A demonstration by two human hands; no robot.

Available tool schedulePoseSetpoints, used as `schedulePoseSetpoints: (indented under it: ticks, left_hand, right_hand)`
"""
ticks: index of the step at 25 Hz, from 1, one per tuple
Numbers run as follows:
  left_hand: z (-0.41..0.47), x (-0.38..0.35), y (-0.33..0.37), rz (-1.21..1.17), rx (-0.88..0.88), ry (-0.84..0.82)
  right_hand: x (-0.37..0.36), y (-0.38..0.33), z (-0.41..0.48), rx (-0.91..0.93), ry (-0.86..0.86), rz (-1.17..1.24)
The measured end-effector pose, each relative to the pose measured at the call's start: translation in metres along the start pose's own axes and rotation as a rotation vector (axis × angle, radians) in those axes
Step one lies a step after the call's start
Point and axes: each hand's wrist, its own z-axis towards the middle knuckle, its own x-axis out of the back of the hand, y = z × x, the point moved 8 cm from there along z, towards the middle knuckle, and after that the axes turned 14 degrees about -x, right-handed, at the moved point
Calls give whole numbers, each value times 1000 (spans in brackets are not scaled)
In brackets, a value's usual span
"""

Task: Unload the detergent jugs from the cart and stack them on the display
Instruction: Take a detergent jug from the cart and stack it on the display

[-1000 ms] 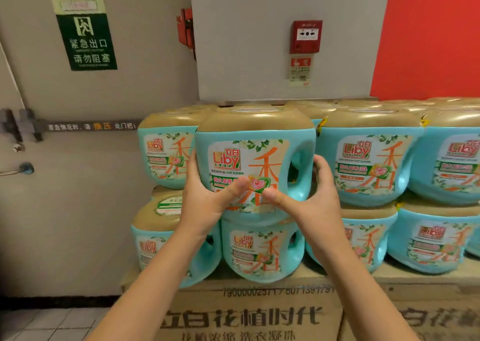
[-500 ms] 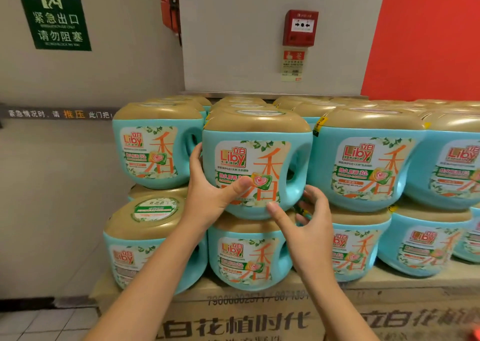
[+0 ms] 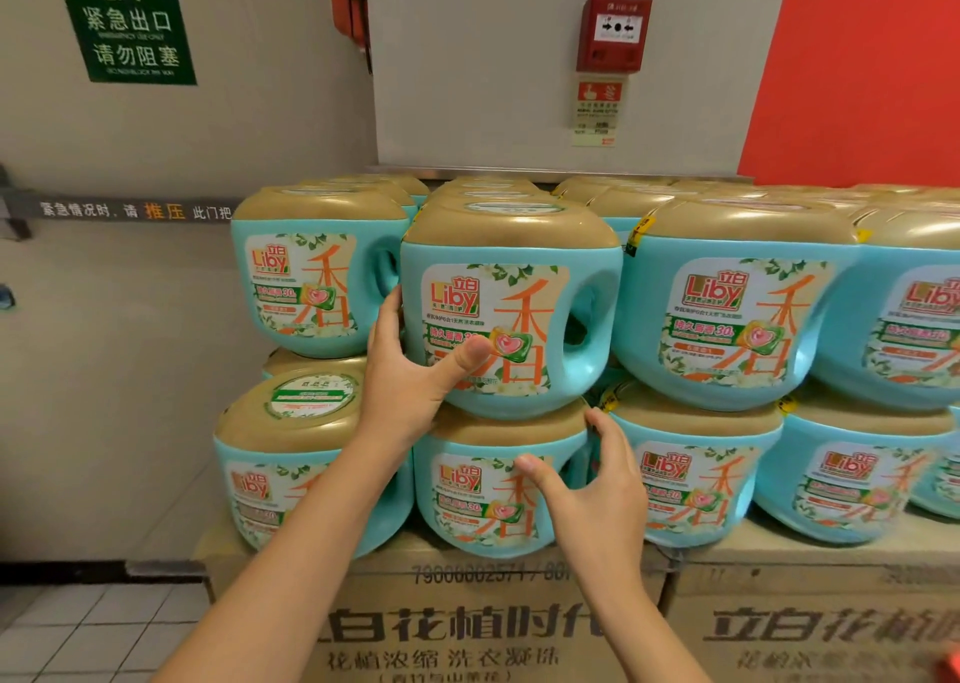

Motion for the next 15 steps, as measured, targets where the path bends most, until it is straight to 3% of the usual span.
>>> schedulePoseSetpoints:
  ticks: [5,8,11,15]
  left_hand:
    - [-21,7,16,162,-7,156]
    - [-49,7,34,183,-189,274]
    - [-87,-7,41,159,-264,189]
    - [-157,-54,26,-154,42,-96]
  right_hand:
    - [6,-4,-3,1,-73,17]
    - [27,5,-18,14,-70,77]
    - [63,30,-41,-33,-75,151]
    - [130,88,-80,-185,-32,226]
